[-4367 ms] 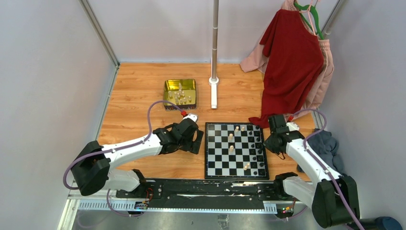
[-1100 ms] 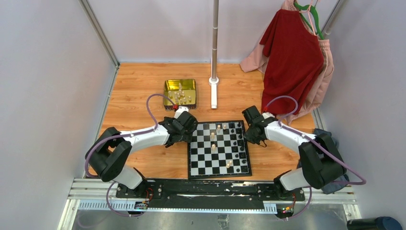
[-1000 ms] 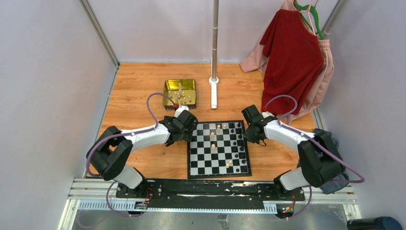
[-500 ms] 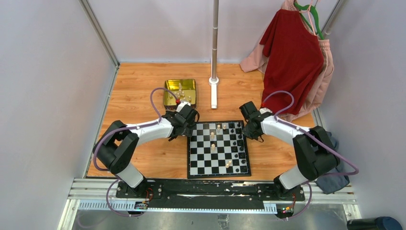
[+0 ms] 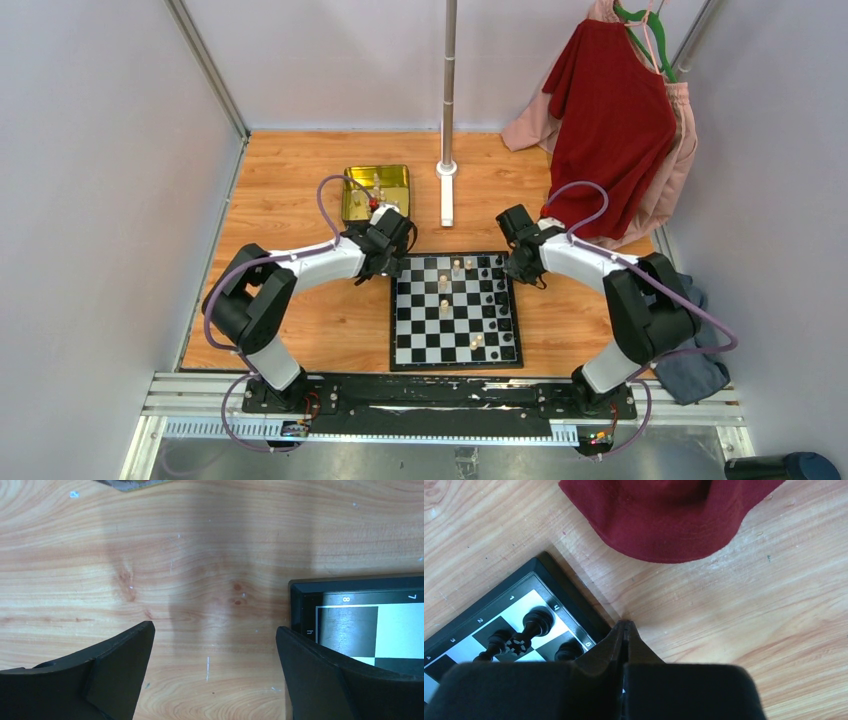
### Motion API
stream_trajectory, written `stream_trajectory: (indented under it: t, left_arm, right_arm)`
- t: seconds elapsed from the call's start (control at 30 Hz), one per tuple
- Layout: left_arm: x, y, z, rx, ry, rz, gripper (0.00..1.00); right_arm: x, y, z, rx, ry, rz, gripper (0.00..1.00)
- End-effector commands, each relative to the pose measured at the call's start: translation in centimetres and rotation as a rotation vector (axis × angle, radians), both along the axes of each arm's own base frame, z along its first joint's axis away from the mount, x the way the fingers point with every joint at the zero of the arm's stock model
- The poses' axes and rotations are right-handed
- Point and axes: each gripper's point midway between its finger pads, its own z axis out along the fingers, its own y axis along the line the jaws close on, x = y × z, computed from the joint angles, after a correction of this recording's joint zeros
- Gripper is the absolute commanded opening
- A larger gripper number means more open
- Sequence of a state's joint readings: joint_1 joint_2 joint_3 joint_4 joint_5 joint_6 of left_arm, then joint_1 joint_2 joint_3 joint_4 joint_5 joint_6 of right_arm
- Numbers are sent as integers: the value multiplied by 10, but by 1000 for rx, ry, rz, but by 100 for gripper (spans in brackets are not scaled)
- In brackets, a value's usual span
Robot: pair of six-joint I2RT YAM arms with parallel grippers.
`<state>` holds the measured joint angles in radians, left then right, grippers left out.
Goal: Set up the chess pieces on the board
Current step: Move the chessboard to the center of the board.
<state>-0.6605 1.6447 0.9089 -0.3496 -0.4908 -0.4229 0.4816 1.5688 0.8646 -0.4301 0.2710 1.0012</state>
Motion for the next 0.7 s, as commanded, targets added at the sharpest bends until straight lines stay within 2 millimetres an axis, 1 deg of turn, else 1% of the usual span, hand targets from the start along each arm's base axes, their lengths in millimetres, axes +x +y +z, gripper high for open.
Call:
stream_trajectory:
  t: [0.0, 0.2, 0.43, 0.53, 0.67]
  left_arm:
    - [22, -70, 18, -246, -46, -111, 100]
    - [28, -77, 20, -255, -47, -139, 100]
    - [36, -78, 21, -265, -44, -143, 100]
    - [37, -76, 20, -262, -38, -137, 100]
    - [39, -66, 21, -233, -40, -110, 100]
  right_arm:
    - [-4, 50, -11, 186, 65, 80, 0]
    - [4, 59, -11, 201, 66, 103, 0]
    - [12, 68, -13, 216, 73, 119, 0]
    - [14, 69, -13, 213, 76, 124, 0]
    - [15, 60, -10, 180, 70, 125, 0]
